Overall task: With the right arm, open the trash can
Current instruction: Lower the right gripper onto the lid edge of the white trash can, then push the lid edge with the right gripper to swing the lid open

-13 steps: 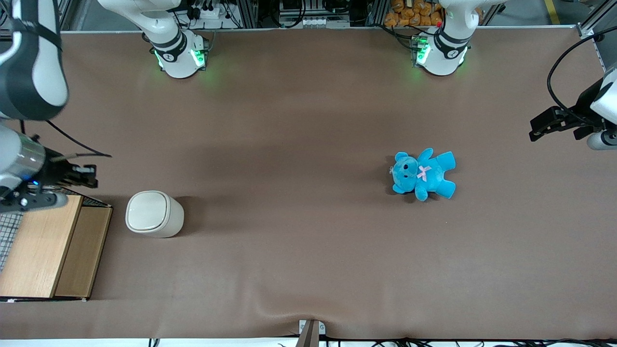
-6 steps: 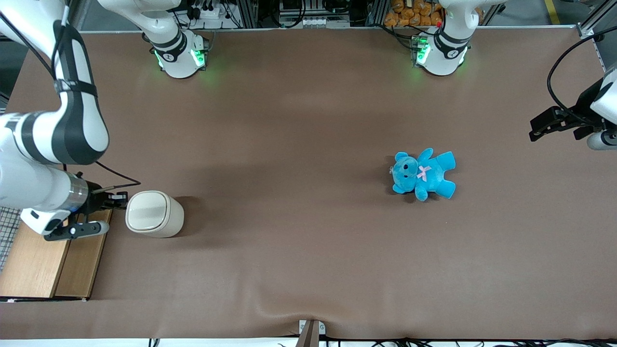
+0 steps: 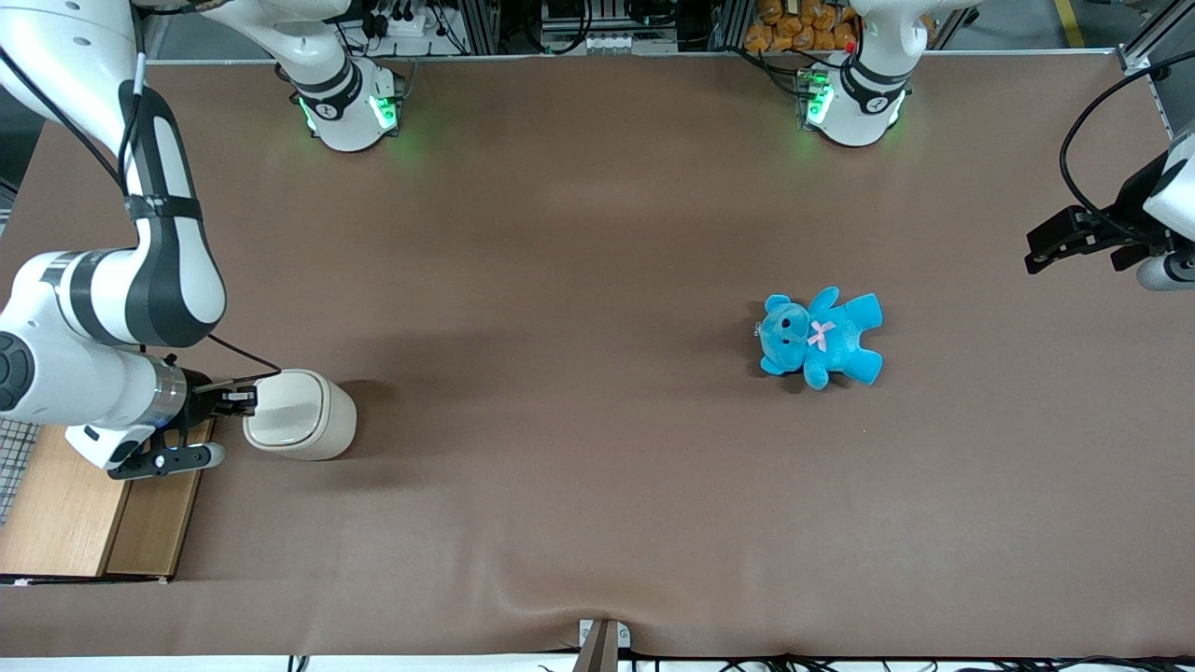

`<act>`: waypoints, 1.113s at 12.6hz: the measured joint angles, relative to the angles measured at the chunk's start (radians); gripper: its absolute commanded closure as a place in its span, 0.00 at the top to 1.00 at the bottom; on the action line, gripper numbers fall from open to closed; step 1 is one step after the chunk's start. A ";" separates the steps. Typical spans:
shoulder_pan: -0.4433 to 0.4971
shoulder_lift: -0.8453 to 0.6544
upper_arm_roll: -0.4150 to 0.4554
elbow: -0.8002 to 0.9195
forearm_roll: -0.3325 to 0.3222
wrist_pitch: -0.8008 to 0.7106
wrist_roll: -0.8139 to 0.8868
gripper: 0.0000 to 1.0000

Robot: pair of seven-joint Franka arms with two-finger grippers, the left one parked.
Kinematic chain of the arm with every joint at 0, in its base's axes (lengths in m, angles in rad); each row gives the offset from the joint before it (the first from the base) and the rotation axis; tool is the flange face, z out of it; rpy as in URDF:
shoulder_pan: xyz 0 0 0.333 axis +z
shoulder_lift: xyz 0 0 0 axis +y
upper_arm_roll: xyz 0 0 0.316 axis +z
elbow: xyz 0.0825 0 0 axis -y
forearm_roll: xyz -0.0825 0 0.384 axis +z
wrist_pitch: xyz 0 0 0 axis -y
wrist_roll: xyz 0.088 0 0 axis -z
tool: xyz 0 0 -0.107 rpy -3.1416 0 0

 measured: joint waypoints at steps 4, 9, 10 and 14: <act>-0.015 0.009 -0.001 -0.045 0.000 0.050 -0.010 0.00; -0.017 0.009 -0.002 -0.075 0.000 0.081 -0.010 0.00; -0.017 0.009 -0.002 -0.081 0.000 0.090 -0.010 0.00; -0.025 0.009 -0.006 -0.099 0.000 0.113 -0.010 0.00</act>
